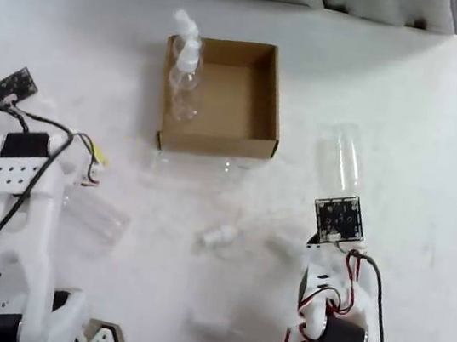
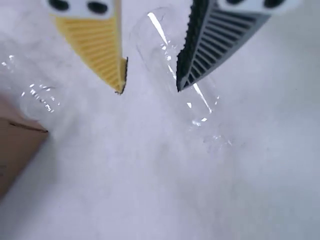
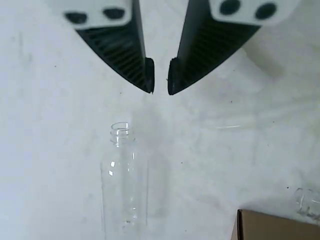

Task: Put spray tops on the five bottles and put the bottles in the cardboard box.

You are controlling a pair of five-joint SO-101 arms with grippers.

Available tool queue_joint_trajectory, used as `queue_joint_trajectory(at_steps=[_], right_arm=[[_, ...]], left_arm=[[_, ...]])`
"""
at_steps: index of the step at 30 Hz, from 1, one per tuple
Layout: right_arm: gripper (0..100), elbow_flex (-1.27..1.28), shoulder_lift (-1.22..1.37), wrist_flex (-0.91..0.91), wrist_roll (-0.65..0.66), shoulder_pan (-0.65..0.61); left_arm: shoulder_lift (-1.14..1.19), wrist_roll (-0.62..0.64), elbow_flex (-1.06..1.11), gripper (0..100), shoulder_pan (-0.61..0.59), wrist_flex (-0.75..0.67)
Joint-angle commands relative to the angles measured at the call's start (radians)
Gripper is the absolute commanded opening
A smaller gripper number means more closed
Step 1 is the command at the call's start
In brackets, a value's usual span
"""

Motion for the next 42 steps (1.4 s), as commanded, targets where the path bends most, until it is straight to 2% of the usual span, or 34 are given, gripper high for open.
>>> queue_joint_trajectory(at_steps=[1,8,13,15,22,26,29,33,37,42], right_arm=[[3.5,-0.009,-0.005,-0.022,0.008,0.004],[3.5,-0.009,-0.005,-0.022,0.008,0.004],[3.5,-0.008,-0.005,-0.022,0.037,0.004],[3.5,-0.008,-0.005,-0.022,0.040,0.004],[3.5,-0.008,-0.005,-0.019,0.041,0.004],[3.5,-0.008,-0.005,-0.018,0.041,0.004],[3.5,-0.008,-0.005,-0.018,0.041,0.004],[3.5,-0.008,-0.005,-0.016,0.041,0.004],[3.5,-0.006,-0.005,-0.016,0.041,0.004],[3.5,0.000,-0.005,-0.021,0.043,0.004]], left_arm=[[-0.028,-0.086,-0.058,17,-0.015,0.083],[-0.028,-0.129,0.064,18,-0.059,0.028],[-0.028,-0.144,0.218,34,-0.090,-0.106],[-0.028,-0.143,0.267,37,-0.090,-0.155],[-0.028,-0.129,0.361,23,-0.085,-0.307],[-0.028,-0.135,0.361,22,-0.077,-0.370],[-0.025,-0.135,0.353,22,-0.008,-0.400],[0.047,-0.135,0.322,22,0.160,-0.390],[0.179,-0.150,0.212,22,0.260,-0.331],[0.325,-0.368,0.075,22,0.278,-0.264]])
